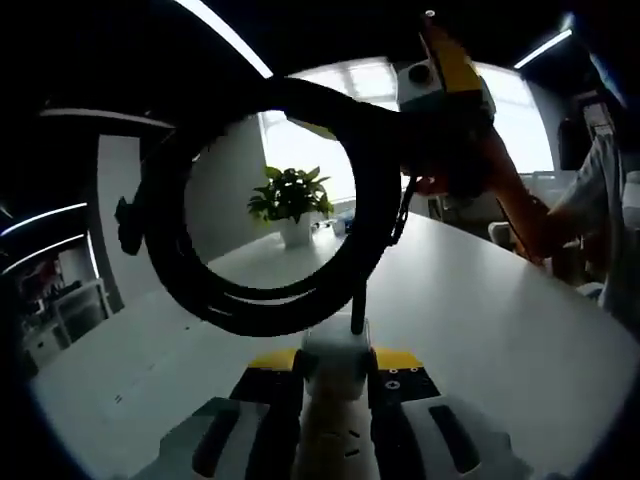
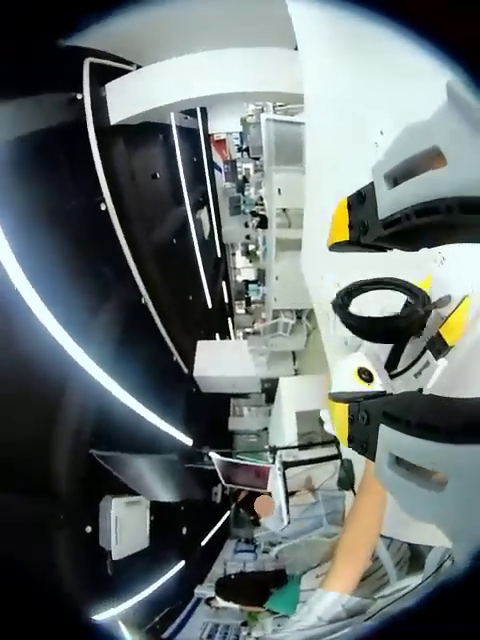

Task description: Straighten the power strip on the desk, plug the charger into it

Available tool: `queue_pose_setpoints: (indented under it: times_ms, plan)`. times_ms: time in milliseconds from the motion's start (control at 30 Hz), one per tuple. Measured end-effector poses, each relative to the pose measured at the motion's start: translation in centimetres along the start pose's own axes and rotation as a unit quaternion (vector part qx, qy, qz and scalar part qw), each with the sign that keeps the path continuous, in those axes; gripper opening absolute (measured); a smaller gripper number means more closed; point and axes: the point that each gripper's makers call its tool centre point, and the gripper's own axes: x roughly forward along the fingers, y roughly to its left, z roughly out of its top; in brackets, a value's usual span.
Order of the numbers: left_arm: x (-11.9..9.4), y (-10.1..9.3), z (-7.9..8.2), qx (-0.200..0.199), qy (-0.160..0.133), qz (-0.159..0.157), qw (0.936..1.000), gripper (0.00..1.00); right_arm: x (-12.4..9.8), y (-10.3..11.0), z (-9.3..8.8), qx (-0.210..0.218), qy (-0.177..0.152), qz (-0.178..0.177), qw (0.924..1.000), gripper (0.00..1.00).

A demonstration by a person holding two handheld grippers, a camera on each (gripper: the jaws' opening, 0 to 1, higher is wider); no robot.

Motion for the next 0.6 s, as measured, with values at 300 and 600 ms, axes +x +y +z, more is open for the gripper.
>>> queue_pose_setpoints:
  times_ms: [300, 600]
  plan:
    - [0.1, 0.2, 0.1, -0.003, -0.001, -0.003, 1.0, 0.23, -1.2, -1.7, -1.4, -0.008, 0.002, 0.002, 1.0, 0.64]
    - [0.2, 0.3, 0.1, -0.005, -0.003, -0.003, 1.0, 0.23, -1.3, -1.8, -6.7, -0.166, 0.071, 0.058, 0.9818, 0.99]
